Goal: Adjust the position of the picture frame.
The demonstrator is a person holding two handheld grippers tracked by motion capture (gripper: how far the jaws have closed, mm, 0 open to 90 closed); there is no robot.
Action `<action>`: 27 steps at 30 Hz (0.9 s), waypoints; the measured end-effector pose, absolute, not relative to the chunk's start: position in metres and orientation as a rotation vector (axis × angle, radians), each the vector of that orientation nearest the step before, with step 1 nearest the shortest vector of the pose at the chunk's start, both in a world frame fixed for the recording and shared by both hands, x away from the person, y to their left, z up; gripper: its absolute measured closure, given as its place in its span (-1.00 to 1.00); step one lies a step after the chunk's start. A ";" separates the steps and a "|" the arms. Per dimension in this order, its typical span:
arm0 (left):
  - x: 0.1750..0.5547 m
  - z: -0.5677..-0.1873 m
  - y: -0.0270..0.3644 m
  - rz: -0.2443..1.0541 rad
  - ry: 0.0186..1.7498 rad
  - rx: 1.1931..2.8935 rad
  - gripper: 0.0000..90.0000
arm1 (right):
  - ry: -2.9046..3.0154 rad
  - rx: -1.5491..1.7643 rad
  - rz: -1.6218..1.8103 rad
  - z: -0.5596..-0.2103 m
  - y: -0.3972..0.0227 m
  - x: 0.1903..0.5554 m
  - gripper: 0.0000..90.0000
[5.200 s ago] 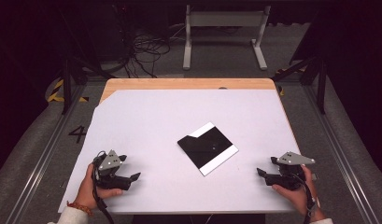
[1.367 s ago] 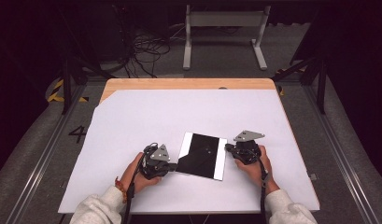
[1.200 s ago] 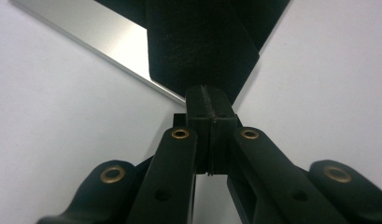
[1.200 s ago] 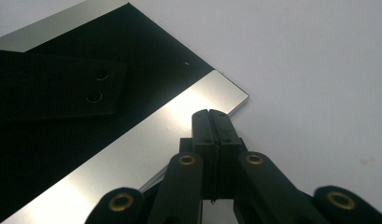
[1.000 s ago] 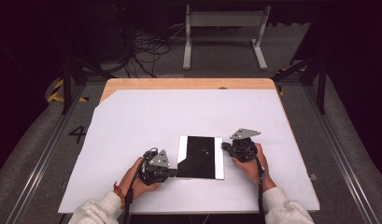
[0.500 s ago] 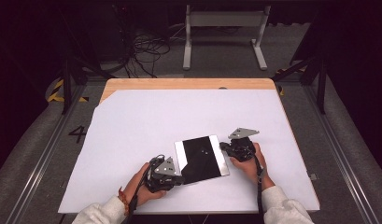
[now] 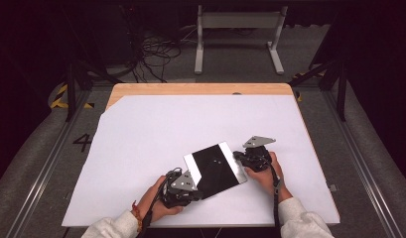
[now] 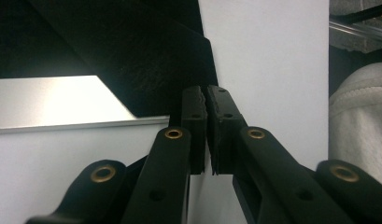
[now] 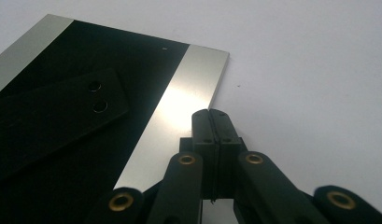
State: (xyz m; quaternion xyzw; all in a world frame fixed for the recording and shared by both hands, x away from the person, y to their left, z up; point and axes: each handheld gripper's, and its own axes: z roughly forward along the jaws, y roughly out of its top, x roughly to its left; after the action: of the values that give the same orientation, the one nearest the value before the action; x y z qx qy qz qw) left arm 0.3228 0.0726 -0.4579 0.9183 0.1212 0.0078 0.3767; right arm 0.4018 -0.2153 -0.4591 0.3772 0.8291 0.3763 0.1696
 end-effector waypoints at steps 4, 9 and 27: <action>0.321 -0.458 0.070 0.021 0.305 2.351 0.90 | 2.360 1.061 1.067 -0.459 -0.216 0.402 1.00; 0.319 -0.458 0.068 0.030 0.292 2.355 0.87 | 2.370 1.036 1.043 -0.457 -0.219 0.398 0.95; 0.361 -0.440 0.106 0.171 0.435 2.239 0.91 | 2.395 0.941 1.082 -0.438 -0.241 0.347 1.00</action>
State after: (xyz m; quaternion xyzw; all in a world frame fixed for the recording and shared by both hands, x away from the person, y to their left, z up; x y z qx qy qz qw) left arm 0.3607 0.1062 -0.4398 0.8910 0.1730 0.0681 0.4141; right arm 0.3466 -0.2408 -0.4385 0.3318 0.8449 0.3816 0.1742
